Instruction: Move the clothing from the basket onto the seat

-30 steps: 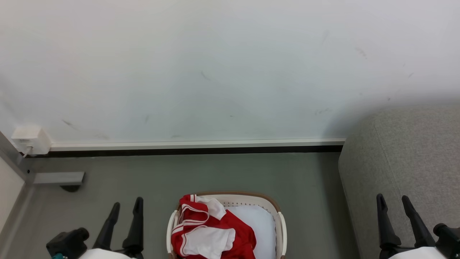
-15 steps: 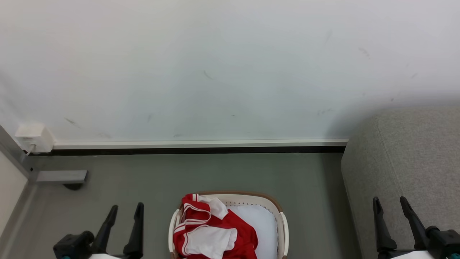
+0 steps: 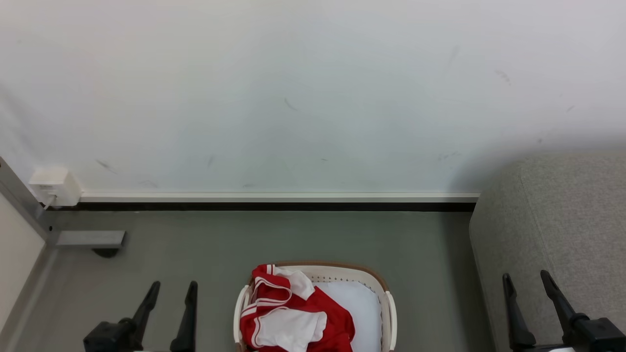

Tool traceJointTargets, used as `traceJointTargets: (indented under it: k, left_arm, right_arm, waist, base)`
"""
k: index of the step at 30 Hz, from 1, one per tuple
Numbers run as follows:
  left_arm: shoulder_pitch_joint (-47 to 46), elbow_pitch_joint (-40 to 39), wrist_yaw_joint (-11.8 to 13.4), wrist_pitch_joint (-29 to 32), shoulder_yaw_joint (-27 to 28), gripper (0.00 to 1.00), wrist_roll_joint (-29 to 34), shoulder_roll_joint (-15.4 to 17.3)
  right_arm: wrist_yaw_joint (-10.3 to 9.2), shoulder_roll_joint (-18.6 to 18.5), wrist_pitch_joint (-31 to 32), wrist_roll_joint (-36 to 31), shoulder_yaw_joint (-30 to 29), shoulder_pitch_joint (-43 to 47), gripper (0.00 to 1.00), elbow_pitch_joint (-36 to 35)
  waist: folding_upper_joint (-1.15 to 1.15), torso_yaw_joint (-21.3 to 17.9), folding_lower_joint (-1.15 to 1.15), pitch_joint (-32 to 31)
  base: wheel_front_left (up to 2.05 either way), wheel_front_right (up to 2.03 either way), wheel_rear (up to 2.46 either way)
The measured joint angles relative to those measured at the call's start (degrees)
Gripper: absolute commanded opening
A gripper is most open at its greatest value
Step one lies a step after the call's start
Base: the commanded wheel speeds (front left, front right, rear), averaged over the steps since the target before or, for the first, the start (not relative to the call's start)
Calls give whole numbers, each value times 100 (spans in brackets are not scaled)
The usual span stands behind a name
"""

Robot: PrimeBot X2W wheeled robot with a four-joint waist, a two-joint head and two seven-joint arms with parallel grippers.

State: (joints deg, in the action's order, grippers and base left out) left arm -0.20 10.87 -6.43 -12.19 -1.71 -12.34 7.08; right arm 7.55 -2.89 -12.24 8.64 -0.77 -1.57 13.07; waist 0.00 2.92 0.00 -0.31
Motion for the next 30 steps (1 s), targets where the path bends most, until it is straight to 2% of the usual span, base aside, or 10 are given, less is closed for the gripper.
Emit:
traceJointTargets:
  k: [13,30]
  left_arm:
    - [65,-15,18,-149,-7,100,555,23]
    - [138,52,-36,-294,167,100,983,-26]
  right_arm:
    - [0,2,-144,-509,27,55,100,18]
    - [0,2,-279,-693,27,72,100,108]
  waist:
    - [0,44,0,-15]
    - [0,-29,0,-22]
  base:
    - [0,0,0]
    - [0,0,0]
